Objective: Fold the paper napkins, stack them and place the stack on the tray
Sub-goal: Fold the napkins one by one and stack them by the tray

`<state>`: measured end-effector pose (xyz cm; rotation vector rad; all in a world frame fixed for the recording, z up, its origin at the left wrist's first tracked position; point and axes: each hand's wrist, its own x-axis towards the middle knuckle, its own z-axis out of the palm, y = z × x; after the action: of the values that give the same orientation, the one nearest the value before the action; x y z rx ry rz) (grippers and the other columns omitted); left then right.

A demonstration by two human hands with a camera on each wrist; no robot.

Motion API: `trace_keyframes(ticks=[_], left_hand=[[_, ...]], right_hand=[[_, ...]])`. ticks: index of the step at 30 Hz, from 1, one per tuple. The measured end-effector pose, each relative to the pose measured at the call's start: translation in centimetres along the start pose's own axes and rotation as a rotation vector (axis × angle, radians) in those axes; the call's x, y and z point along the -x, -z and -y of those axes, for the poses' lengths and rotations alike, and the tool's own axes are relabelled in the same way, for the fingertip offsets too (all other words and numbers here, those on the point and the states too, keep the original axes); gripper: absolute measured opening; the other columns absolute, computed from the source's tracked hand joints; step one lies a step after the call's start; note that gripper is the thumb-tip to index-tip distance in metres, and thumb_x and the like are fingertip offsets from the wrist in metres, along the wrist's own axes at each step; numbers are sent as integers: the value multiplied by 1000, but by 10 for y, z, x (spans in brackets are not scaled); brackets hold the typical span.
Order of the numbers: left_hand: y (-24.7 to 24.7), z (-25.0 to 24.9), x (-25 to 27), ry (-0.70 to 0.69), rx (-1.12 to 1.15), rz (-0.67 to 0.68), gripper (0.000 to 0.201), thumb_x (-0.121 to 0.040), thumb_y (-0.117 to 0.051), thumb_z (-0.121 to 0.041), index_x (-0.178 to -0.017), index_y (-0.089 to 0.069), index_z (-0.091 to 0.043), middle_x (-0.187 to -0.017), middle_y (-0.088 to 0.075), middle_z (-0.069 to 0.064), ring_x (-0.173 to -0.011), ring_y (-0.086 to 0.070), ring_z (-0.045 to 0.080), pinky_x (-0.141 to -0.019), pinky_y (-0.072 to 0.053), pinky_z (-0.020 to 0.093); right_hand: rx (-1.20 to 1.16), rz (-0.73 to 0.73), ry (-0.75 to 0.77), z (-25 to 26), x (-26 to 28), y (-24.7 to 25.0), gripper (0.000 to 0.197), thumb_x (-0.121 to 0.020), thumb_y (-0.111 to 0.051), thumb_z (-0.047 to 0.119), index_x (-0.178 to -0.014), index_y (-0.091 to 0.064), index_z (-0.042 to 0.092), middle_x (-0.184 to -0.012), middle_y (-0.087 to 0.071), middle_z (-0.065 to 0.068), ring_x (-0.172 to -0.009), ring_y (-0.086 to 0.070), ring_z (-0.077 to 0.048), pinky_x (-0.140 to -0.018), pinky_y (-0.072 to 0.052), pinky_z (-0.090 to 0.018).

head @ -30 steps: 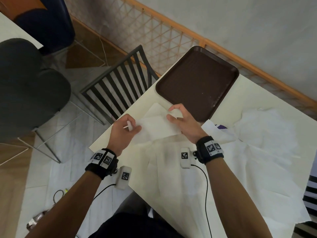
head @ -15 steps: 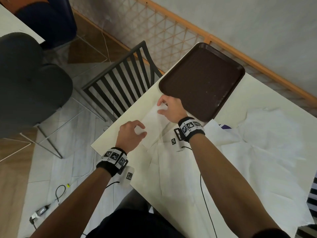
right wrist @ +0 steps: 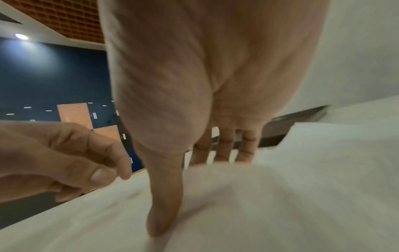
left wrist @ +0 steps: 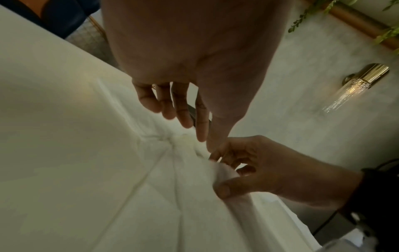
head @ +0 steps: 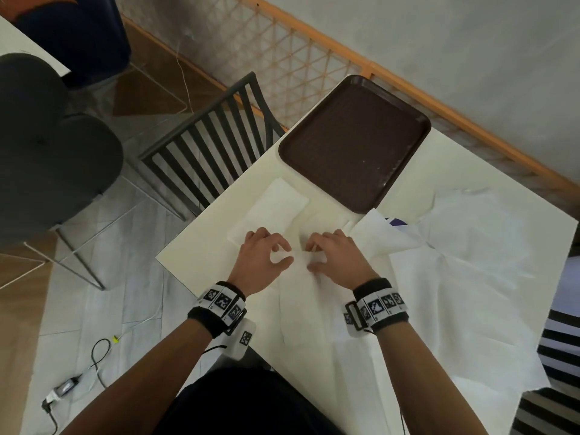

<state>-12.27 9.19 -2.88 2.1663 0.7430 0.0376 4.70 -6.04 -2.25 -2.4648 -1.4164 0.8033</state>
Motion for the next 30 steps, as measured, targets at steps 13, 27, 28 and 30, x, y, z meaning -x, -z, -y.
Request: trace_keyframes(ticks=[13,27,28,30], left_hand=[[24,-58,20,154,698,166,46,-76,-97,-24,-117,-78,-15,-113,-81,-1,-107,-78,17,-100,-61,48],[28,-51,31,-5,828,7,23,-94,-74,3,-117,-78,1,-117,-79,17,-111,-75,35,-99,-60,53],[30,-47,32,-22,819,-10,21,-94,-71,9,-110,-80,1,-113,-80,17,-108,-76,35,-96,-61,53],[35,-43,33,-48,778,-14,33,-93,-59,22,-97,-83,-2,-106,-80,18,-105,-76,34,-90,-61,49]], right_hand=[[-747,-539,-146,-6,90,87,28,-97,-81,44,-94,-61,25,-90,-76,-2,-83,-70,-33,-75,-58,-50],[-1131,-506,-71,-39,111,41,4,-97,-76,2,-100,-78,3,-103,-77,-24,-95,-71,-29,-83,-56,-51],[-1122,-496,-69,-42,112,39,20,-95,-70,-9,-94,-81,9,-106,-79,-19,-98,-72,-33,-86,-55,-52],[-1105,-440,-57,-42,112,39,42,-93,-56,-22,-84,-78,13,-106,-79,-16,-97,-72,-37,-83,-52,-49]])
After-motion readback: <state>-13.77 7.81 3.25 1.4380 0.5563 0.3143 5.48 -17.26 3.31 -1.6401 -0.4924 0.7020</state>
